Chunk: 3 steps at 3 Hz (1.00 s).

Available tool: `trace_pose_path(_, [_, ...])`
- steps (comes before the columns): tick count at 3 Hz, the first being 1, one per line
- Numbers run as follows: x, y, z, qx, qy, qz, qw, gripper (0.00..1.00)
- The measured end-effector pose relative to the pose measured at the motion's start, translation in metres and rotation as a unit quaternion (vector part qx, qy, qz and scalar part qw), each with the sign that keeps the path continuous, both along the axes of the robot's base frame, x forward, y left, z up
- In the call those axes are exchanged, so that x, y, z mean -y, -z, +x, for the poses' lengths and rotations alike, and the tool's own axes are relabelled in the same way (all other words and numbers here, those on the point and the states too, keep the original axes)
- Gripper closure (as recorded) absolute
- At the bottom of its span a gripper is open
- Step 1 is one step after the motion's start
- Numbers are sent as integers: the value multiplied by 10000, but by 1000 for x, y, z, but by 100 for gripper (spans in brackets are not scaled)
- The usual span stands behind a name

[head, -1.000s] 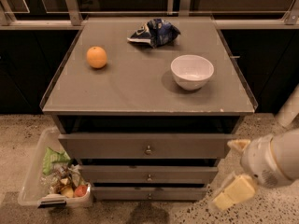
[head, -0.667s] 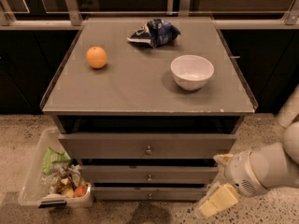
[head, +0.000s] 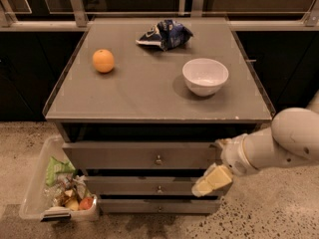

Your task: Open top drawer

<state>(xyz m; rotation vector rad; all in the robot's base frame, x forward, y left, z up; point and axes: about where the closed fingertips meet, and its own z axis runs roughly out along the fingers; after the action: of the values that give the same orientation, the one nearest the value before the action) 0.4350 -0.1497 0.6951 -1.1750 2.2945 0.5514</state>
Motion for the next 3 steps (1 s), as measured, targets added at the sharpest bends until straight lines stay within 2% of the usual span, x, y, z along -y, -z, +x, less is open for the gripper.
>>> trace_pose_path(1, [2,-25,50,466,-20,-307,9984,0])
trace_pose_path(2, [1,-21,46,484,-23,-320,9983,0])
trace_pose_path(3, [16,-9,32,360,329,-328,9983,0])
